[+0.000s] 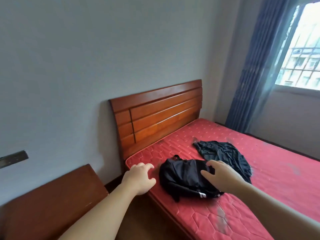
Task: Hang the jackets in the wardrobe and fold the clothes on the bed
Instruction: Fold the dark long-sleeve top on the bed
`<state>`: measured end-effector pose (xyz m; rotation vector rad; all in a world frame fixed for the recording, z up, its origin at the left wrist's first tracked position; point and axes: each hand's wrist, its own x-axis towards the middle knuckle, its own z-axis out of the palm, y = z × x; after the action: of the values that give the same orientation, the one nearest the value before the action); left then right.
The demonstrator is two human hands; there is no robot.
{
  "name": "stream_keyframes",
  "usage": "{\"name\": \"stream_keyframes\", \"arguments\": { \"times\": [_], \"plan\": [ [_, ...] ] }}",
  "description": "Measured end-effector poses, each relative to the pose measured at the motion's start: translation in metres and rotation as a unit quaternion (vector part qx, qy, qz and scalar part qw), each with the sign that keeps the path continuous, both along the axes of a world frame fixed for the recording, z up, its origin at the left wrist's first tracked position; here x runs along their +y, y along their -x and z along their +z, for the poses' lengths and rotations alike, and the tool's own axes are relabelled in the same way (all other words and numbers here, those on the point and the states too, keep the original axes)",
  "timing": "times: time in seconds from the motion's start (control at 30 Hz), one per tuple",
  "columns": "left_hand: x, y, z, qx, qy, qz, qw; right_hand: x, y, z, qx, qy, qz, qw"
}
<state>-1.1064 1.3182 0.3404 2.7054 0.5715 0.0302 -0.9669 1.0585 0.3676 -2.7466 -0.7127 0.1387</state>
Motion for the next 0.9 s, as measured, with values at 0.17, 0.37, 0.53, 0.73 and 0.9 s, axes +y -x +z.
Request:
{"name": "stream_keyframes", "arguments": {
  "times": [0.17, 0.37, 0.53, 0.73, 0.9],
  "plan": [
    [-0.069, -0.047, 0.012, 0.014, -0.015, -0.056, 0.998, -0.08, -0.016, -0.001, 0.008, -0.003, -0.053, 0.999],
    [-0.17, -0.115, 0.017, 0.022, -0.05, -0.107, 0.993, -0.174, -0.059, -0.006, 0.015, -0.069, -0.108, 0.992],
    [-0.247, -0.169, 0.011, 0.017, -0.073, -0.154, 0.985, -0.242, -0.1, -0.01, 0.016, -0.09, -0.144, 0.985],
    [-0.272, -0.239, 0.001, 0.027, -0.067, -0.173, 0.982, -0.275, -0.163, -0.023, 0.032, -0.091, -0.182, 0.979],
    [-0.259, -0.325, -0.035, 0.034, -0.052, -0.179, 0.982, -0.268, -0.233, -0.053, 0.029, -0.107, -0.202, 0.973]
  ]
}}
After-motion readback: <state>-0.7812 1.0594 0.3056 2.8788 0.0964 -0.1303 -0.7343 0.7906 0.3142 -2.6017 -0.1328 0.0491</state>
